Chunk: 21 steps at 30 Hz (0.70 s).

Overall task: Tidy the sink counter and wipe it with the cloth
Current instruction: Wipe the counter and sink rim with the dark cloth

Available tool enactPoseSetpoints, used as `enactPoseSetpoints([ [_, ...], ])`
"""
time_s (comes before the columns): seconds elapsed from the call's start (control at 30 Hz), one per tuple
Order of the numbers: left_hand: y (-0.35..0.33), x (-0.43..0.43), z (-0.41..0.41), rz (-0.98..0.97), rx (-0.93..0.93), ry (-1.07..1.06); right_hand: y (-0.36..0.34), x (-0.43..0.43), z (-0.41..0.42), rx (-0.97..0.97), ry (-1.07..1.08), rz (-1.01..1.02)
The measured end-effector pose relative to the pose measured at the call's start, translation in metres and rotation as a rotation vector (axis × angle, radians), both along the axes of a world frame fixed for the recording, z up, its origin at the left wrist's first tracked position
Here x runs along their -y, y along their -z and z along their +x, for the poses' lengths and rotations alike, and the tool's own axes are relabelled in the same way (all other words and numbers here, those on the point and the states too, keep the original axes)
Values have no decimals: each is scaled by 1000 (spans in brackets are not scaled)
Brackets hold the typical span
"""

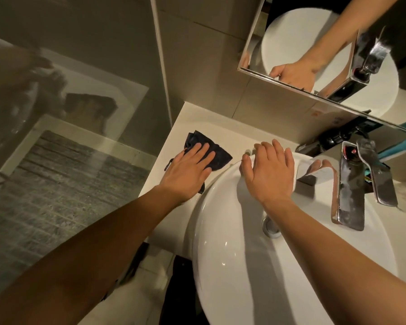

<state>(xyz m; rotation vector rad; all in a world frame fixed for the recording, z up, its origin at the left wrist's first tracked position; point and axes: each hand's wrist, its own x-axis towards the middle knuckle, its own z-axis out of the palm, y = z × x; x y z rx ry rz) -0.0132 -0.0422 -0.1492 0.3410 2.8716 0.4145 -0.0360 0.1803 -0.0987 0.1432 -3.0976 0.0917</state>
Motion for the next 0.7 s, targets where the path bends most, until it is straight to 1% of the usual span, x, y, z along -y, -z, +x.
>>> enactPoseSetpoints([
  [0.17, 4, 12, 65, 53, -64, -35, 3, -1, 0, -21, 0, -14],
  [0.3, 12, 17, 115, 100, -220, -52, 4, -1, 0, -32, -2, -30],
  [0.37, 14, 17, 135, 85, -249, -74, 4, -1, 0, -30, -3, -31],
  [0.57, 7, 10, 181, -16, -106, -115, 5, -2, 1, -39, -9, -38],
  [0.63, 6, 8, 200, -12, -80, -130, 6, -3, 2, -44, -15, -41],
  [0.7, 7, 9, 222, 41, -79, -146, 5, -3, 2, -45, -16, -47],
])
